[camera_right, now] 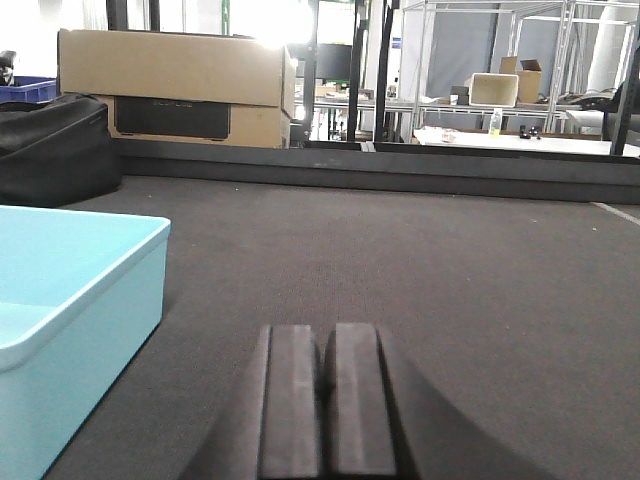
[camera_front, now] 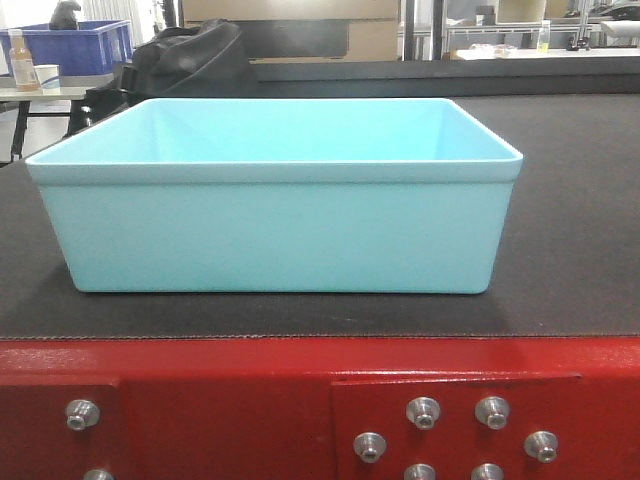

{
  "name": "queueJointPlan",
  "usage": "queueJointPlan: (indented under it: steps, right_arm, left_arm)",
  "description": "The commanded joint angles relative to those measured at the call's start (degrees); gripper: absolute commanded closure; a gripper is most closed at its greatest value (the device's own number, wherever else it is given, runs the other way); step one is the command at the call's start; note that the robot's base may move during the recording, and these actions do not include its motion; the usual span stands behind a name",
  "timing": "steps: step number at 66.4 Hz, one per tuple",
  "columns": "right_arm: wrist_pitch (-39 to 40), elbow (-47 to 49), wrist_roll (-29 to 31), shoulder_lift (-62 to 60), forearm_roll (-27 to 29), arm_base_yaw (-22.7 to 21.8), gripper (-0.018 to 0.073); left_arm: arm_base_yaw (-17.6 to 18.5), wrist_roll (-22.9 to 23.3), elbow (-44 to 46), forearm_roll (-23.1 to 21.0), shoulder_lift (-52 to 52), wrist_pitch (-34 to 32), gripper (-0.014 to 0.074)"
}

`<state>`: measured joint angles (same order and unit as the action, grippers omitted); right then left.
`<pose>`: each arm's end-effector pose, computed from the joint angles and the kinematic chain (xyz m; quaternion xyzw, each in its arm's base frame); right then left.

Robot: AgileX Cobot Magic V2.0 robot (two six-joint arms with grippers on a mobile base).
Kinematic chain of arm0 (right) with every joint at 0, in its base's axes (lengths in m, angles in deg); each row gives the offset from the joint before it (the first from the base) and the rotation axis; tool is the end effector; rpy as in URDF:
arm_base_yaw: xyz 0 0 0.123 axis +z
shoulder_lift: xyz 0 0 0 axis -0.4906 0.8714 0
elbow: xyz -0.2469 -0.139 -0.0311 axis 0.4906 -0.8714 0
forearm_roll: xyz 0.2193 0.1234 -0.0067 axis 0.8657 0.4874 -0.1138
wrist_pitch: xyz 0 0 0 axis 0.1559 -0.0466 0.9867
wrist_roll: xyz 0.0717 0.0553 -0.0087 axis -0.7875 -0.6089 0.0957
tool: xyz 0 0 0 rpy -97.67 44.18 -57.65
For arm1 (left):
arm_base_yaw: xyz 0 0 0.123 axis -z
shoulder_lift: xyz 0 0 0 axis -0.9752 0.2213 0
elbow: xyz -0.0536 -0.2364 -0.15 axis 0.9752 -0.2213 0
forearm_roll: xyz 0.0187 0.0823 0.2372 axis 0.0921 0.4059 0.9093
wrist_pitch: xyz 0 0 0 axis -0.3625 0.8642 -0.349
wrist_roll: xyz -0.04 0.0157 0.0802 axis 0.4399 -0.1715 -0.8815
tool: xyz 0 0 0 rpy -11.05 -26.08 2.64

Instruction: Fetch blue bin and place on conveyor start

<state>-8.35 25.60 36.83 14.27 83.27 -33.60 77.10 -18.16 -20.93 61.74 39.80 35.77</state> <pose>0.0563 -0.0042 0.2131 0.0249 0.6764 -0.0271 0.7356 0.0568 0.0004 0.2096 -0.0221 0.6896 -0.0197 0.7236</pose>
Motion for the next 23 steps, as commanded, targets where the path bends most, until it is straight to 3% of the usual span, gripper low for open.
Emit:
queueJointPlan:
  steps: [1, 23]
  right_arm:
    - [1.3, 0.0, 0.6, -0.2, 0.0, -0.2, 0.0724]
    - [1.3, 0.0, 0.6, -0.2, 0.0, -0.2, 0.0724]
  left_arm:
    - [-0.2, -0.2, 0.1, -0.5, -0.3, -1.3, 0.0707]
    - [-0.2, -0.2, 0.1, -0.5, -0.3, -1.3, 0.0707]
